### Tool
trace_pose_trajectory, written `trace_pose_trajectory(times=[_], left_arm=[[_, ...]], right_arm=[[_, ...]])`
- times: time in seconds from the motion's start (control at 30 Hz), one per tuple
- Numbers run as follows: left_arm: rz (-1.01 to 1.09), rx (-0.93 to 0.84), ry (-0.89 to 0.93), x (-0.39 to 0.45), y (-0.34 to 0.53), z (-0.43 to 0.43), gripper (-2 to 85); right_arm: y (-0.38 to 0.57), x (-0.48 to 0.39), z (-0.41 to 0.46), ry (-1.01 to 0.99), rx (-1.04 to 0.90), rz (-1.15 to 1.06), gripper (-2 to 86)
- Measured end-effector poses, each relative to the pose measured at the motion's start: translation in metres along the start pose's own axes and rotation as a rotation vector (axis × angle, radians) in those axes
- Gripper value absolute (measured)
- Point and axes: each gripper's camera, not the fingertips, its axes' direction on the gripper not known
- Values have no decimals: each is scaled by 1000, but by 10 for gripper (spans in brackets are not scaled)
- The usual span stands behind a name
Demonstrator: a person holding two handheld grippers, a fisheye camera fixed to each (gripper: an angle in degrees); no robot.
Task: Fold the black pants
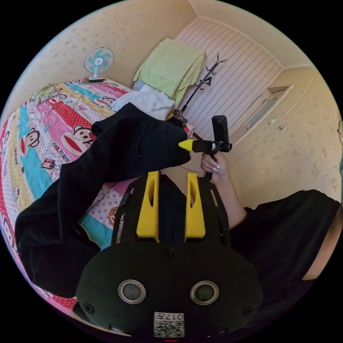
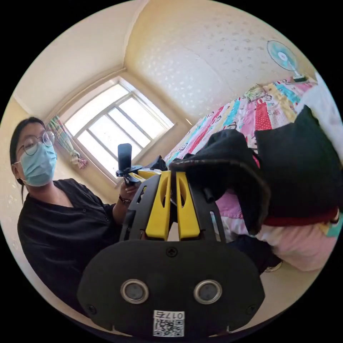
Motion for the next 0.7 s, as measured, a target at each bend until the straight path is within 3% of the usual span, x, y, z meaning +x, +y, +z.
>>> trace_pose_trajectory(times=[0.23, 0.43, 0.7], left_arm=[[-51, 137, -287, 22, 31, -29, 132], [-47, 127, -345, 33, 25, -15, 135], [-70, 193, -628, 75, 18, 9, 100]], right_arm=[[-96, -60, 44, 44, -124, -62, 20], [-143, -105, 73, 6, -135, -86, 19], [-169, -152, 89, 236, -123, -130, 18]])
